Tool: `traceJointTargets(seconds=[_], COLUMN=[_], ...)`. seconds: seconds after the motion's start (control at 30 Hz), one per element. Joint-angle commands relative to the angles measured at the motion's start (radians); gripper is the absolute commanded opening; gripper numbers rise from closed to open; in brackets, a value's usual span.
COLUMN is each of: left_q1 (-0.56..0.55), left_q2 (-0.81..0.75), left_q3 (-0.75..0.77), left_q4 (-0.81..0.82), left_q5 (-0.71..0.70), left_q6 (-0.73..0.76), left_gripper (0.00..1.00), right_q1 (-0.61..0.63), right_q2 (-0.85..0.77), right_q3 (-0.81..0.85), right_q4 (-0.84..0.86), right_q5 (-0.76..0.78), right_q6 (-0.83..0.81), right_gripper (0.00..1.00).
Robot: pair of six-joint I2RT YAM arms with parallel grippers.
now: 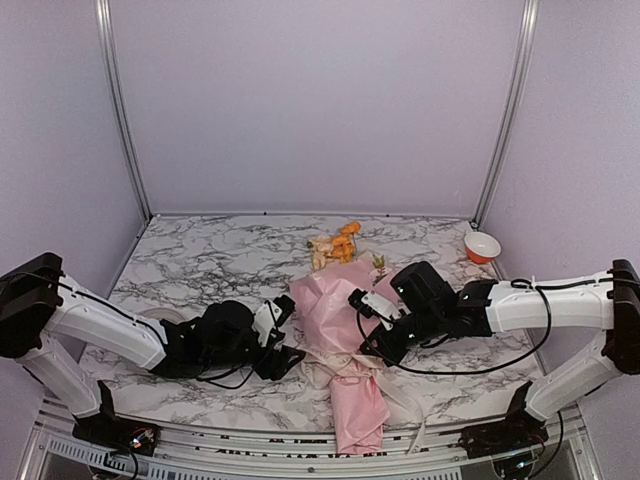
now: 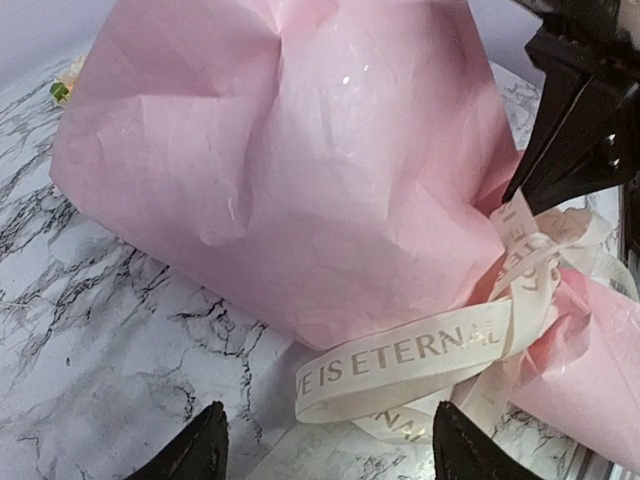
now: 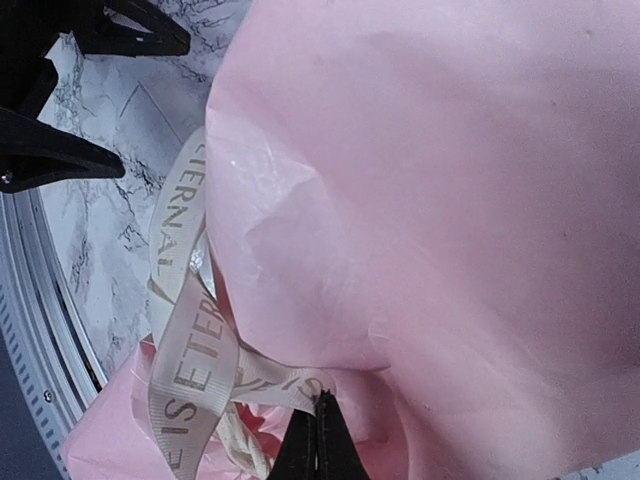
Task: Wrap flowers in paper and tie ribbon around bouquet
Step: Tie the half-tied ribbon around the folded bouquet.
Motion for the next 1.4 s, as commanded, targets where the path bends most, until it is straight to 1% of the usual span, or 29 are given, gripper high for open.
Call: traceJointTargets(seconds=[0.0, 0.13, 0.23, 0.37, 0.43, 0.47, 0.53, 0.63, 0.67, 0.87, 1.0, 1.2, 1.37], left_q1=[0.039, 0.051, 0.053, 0.053, 0.054, 0.054, 0.053, 0.053, 0.053, 0.05, 0.043, 0.029, 0.03], left_q2=[0.087, 0.151, 0.171, 0.195, 0.204, 0.206, 0.213, 0.203, 0.194, 0.124, 0.108, 0.105, 0.107], left_q3=[0.029, 0.088, 0.106, 0.131, 0.137, 0.138, 0.137, 0.136, 0.128, 0.043, -0.004, -0.024, -0.02], left_q4=[-0.025, -0.051, -0.051, -0.04, -0.028, -0.019, -0.014, -0.014, -0.014, -0.017, -0.027, -0.064, -0.136], left_q5=[0.105, 0.117, 0.119, 0.169, 0.187, 0.195, 0.208, 0.227, 0.23, 0.215, 0.219, 0.216, 0.157], left_q6=[0.015, 0.01, 0.021, 0.039, 0.038, 0.039, 0.041, 0.035, 0.029, -0.072, -0.156, -0.187, -0.202], left_gripper=[0.7, 0.67, 0.6, 0.54, 0.49, 0.45, 0.32, 0.03, 0.0, 0.0, 0.0, 0.0, 0.0], right_q1=[0.0, 0.0, 0.0, 0.0, 0.0, 0.0, 0.0, -0.001, -0.002, -0.004, -0.018, -0.052, -0.148], right_q2=[-0.034, -0.039, -0.039, -0.036, -0.036, -0.037, -0.038, -0.044, -0.048, -0.105, -0.161, -0.214, -0.236], right_q3=[0.011, 0.012, 0.009, 0.009, 0.007, 0.007, 0.005, 0.002, 0.0, -0.029, -0.063, -0.134, -0.174], right_q4=[0.003, 0.004, 0.007, 0.01, 0.016, 0.017, 0.017, 0.015, 0.014, -0.014, -0.081, -0.131, -0.181], right_q5=[0.002, 0.005, 0.001, -0.002, -0.004, -0.006, -0.007, 0.003, 0.01, 0.063, 0.112, 0.089, 0.082], right_q6=[0.013, 0.016, 0.018, 0.019, 0.021, 0.022, 0.024, 0.034, 0.041, 0.124, 0.191, 0.257, 0.311], right_gripper=[0.0, 0.0, 0.0, 0.0, 0.0, 0.0, 0.0, 0.0, 0.0, 0.0, 0.0, 0.0, 0.0])
